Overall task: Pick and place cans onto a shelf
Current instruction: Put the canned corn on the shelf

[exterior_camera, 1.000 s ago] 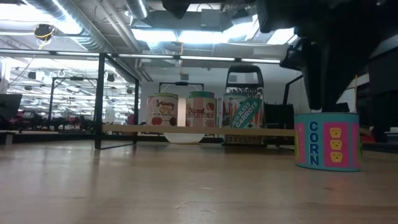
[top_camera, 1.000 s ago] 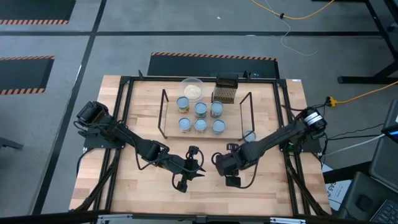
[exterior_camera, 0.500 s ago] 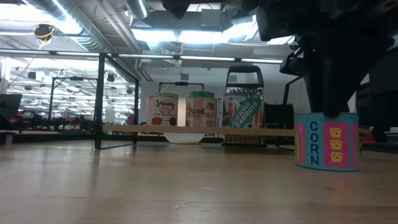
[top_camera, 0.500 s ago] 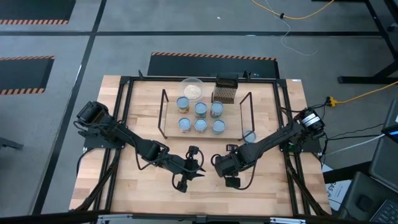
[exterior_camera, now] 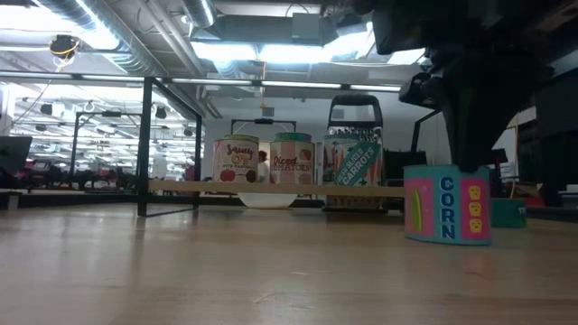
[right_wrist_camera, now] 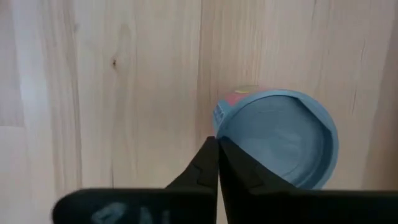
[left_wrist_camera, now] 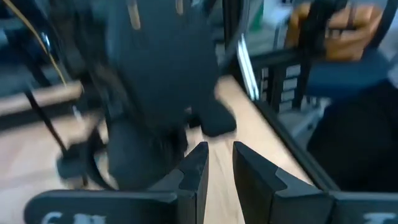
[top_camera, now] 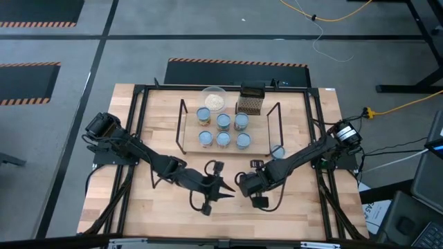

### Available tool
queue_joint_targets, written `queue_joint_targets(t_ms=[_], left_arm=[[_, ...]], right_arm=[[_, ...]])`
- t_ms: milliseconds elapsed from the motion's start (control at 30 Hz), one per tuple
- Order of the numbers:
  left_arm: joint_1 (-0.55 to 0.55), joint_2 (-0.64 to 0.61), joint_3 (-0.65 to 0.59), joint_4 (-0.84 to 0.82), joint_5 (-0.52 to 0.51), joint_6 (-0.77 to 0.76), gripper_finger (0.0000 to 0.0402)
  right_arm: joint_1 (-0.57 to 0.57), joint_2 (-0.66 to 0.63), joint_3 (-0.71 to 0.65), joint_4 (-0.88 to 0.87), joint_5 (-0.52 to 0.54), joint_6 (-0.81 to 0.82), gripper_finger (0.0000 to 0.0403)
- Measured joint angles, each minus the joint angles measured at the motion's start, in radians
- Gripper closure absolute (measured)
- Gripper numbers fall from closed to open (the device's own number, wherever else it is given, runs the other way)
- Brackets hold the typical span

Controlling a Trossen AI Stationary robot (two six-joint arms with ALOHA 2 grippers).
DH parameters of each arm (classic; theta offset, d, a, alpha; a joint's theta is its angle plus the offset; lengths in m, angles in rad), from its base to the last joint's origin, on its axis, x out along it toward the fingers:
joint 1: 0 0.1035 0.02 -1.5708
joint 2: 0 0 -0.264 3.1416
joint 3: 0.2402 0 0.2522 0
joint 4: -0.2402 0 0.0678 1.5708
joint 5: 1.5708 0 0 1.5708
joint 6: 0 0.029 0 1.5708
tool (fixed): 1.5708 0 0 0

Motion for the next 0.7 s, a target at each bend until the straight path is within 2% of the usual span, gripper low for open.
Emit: queue_joint_targets(t_ms=[167, 433, 567, 700], left_arm=[[0.016, -0.005, 0.000, 0.114, -0.001, 0.088, 0.0335], [0.052, -0.053, 0.000, 0.103, -0.005, 0.108, 0.0335], [0.054, -0.053, 0.000, 0.090, -0.005, 0.108, 0.0335], [0.054, -0.053, 0.000, 0.066, -0.003, 0.101, 0.0335]], right_arm=[[0.000, -0.037, 0.000, -0.022, 0.001, -0.050, 0.0400], [0.000, -0.201, 0.001, -0.182, 0.000, -0.116, 0.0401], [-0.018, -0.304, 0.001, -0.237, 0.014, -0.216, 0.0402], [-0.068, -0.396, 0.001, -0.251, 0.074, -0.332, 0.0402]])
